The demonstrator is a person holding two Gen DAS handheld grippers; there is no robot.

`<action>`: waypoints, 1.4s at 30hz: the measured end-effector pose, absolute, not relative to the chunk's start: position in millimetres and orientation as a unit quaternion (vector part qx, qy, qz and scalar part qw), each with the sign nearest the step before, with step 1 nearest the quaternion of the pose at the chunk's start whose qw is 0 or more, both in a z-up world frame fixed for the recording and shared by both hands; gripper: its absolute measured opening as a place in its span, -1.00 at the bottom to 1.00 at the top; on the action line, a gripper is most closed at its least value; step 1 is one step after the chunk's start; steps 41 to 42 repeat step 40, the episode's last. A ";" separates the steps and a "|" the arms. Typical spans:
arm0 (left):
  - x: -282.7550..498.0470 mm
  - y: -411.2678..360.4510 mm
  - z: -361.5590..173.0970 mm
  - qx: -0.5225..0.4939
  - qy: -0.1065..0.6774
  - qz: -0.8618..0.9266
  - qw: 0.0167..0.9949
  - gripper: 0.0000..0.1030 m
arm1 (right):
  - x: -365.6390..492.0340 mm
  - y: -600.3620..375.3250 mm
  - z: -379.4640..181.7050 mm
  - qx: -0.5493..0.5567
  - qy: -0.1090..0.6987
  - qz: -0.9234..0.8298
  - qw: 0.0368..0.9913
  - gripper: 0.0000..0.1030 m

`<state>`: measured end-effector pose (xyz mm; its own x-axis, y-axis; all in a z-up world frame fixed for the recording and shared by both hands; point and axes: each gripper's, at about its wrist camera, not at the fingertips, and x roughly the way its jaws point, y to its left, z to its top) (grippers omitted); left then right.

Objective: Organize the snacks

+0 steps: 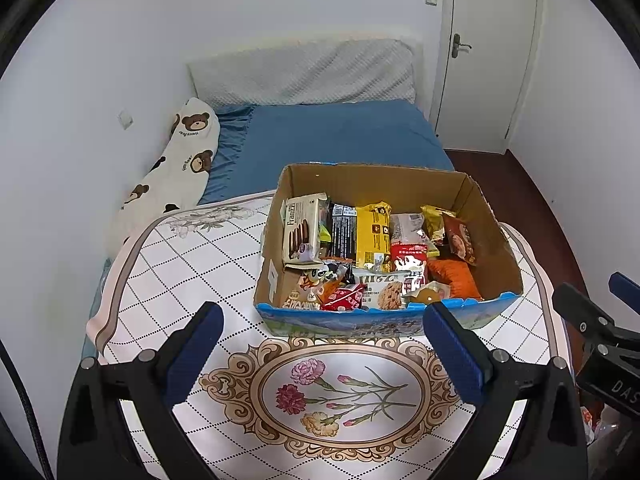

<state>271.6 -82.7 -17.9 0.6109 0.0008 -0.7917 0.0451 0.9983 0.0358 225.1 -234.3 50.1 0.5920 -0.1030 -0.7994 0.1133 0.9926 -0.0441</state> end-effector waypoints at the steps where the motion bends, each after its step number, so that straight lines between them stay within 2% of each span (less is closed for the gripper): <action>1: 270.9 -82.7 -17.6 0.026 0.440 -0.012 0.897 0.99 | 225.6 -233.7 50.4 0.005 0.447 -0.061 0.892 0.99; 42: 264.5 -85.0 -12.3 0.035 0.432 -0.013 0.901 0.99 | 213.9 -235.4 51.6 0.011 0.445 -0.058 0.893 0.99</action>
